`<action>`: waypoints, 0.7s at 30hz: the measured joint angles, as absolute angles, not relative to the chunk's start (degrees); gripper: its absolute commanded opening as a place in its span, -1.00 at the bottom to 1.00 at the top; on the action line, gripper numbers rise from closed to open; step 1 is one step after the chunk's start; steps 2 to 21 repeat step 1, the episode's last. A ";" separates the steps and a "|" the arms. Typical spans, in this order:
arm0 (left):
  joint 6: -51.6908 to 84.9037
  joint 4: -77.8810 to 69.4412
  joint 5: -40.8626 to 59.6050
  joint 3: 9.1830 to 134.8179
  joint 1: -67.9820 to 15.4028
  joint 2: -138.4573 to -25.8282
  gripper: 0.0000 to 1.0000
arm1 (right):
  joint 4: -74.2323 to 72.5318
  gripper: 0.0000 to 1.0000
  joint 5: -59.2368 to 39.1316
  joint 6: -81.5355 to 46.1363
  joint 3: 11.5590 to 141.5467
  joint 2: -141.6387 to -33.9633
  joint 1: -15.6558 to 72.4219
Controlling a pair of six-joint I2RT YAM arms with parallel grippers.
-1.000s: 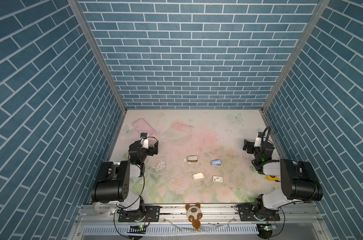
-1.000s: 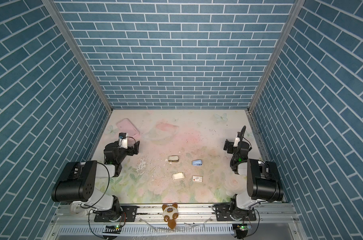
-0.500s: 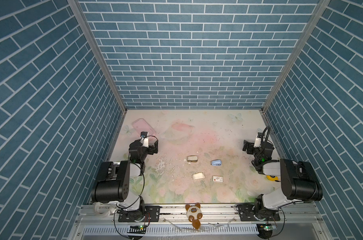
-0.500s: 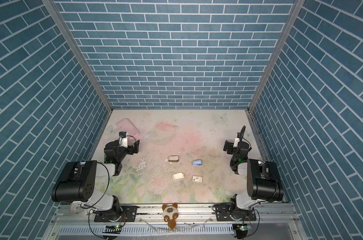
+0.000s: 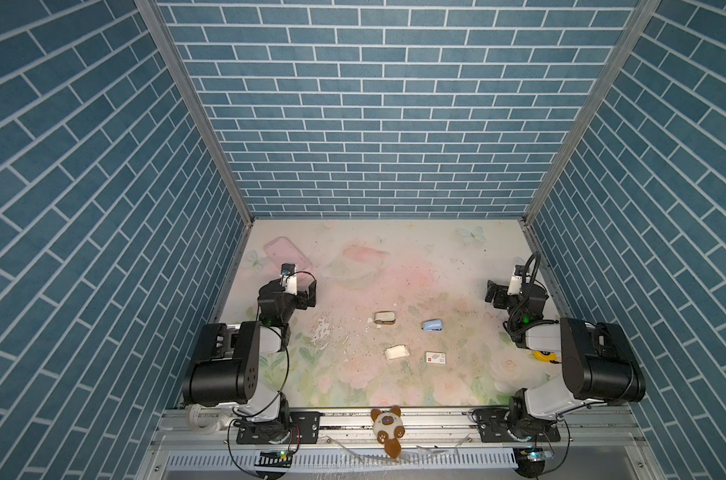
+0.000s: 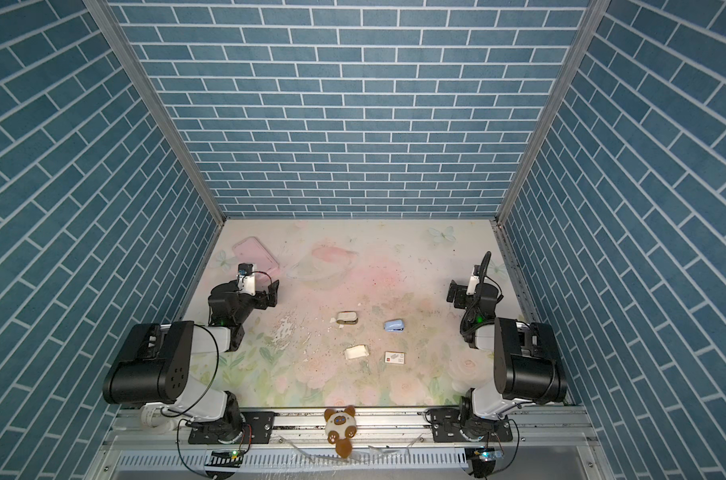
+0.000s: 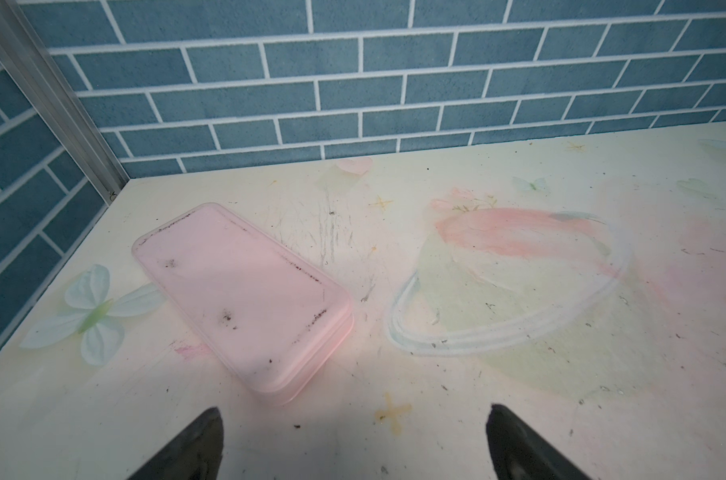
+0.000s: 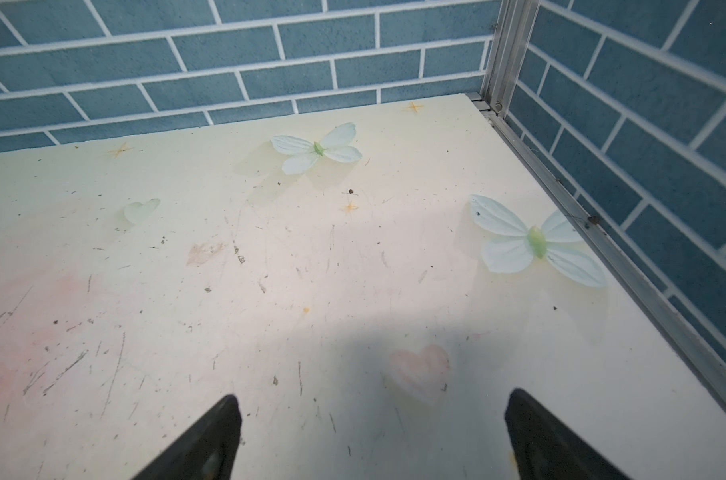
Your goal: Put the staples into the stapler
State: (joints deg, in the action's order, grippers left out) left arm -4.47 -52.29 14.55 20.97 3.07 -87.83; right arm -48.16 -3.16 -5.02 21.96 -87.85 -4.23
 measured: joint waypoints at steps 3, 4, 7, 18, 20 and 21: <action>-4.47 -52.27 14.55 20.97 3.07 -87.83 0.99 | -48.10 0.98 -3.16 -5.02 21.96 -87.88 -4.16; -4.47 -52.27 14.55 20.97 3.07 -87.83 0.99 | -48.10 0.98 -3.16 -5.02 21.96 -87.88 -4.16; -4.47 -52.27 14.55 20.97 3.07 -87.83 0.99 | -48.10 0.98 -3.16 -5.02 21.96 -87.88 -4.16; -4.47 -52.27 14.55 20.97 3.07 -87.83 0.99 | -48.10 0.98 -3.16 -5.02 21.96 -87.88 -4.16; -4.47 -52.27 14.55 20.97 3.07 -87.83 0.99 | -48.10 0.98 -3.16 -5.02 21.96 -87.88 -4.16; -4.47 -52.27 14.55 20.97 3.07 -87.83 0.99 | -48.10 0.98 -3.16 -5.02 21.96 -87.88 -4.16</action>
